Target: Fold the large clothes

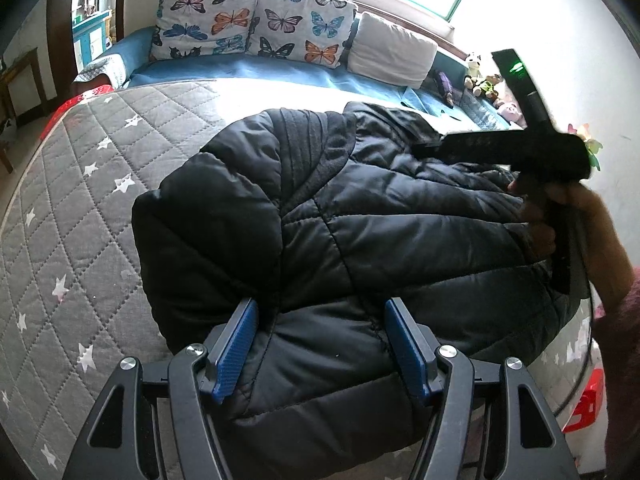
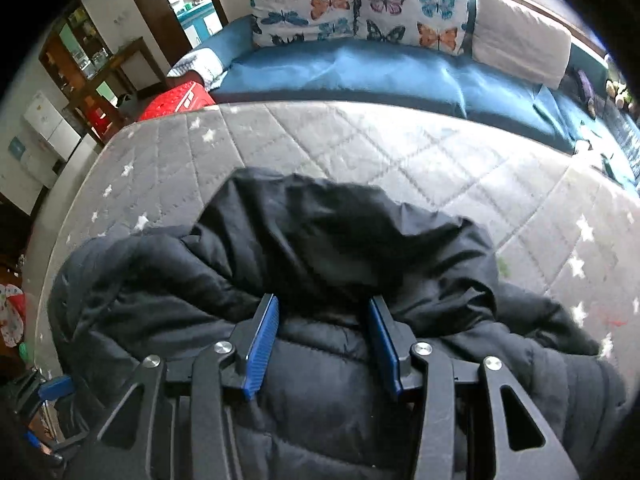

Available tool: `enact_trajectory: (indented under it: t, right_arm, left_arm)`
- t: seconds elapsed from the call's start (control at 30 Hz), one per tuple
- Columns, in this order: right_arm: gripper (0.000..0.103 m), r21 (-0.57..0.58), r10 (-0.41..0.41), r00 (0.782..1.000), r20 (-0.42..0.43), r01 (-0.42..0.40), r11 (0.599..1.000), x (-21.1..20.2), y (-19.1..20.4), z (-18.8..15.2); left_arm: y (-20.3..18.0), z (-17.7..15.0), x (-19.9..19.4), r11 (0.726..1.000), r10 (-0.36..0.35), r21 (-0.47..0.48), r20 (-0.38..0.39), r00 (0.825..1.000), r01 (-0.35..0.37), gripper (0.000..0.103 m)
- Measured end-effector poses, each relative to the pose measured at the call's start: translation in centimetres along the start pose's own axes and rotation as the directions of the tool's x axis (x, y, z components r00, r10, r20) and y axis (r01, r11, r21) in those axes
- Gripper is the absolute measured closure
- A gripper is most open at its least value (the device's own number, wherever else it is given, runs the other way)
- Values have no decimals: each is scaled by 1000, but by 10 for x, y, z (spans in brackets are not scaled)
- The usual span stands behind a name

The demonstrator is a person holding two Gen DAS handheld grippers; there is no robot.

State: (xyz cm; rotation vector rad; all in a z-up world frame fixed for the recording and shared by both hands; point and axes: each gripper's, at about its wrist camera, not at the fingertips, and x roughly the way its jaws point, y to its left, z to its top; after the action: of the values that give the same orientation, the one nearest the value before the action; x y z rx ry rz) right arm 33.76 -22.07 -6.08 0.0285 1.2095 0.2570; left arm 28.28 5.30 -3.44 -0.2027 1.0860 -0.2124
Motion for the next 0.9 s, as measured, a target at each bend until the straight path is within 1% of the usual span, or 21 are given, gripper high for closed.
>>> enact_trajectory:
  t: [0.07,0.17,0.23,0.33,0.43,0.5,0.57,0.63,0.73,0.77,0.9]
  right_arm:
    - [53,-6,35,999,25,-35,999,-16,5,0]
    - [53,-55,56,997,52,-53,997,-28,23,4]
    - [53,-73,50,998,35,-47,996,-20,33,7]
    - [53,-91,28,999,-18,-29,995,7,42,8]
    - [53,-91,8,998,-58,-13,996,34,41,7]
    - [53,-77,10,998,-66,-15,997,37,38,8]
    - [53,-77,9,998,-62,-14,997,29,38,11]
    - [53,-78,10,999,-41,-13,997,13,38,10]
    - [53,-85,46,999,-26,-48,995,-13,41,0]
    - [53,-101,45,999,-25,-47,994,-19,45,-3]
    - [53,-207,27,999,-41,-35,978,-44,62,-36]
  left_arm:
    - [1,0,-1,1000,-5,-3,-1,1000,5,33]
    - [3,1,0,1000,-8,-8,-1,1000,8,33]
    - [4,1,0,1000,-8,-10,3,1000,8,33]
    - [7,-1,-1,1000,-14,-14,7,1000,15,33]
    - [11,-1,-1,999,-29,-23,10,1000,29,33]
    - [15,-1,-1,999,-39,-31,8,999,40,33]
    - [16,0,-1,998,-44,-36,4,999,45,33]
    - [15,0,-1,999,-42,-33,2,999,42,33]
    - [17,1,-2,998,-53,-45,1,999,53,33]
    - [19,1,-2,997,-60,-50,-1,998,60,33]
    - [23,1,-2,994,-77,-72,-1,997,77,33]
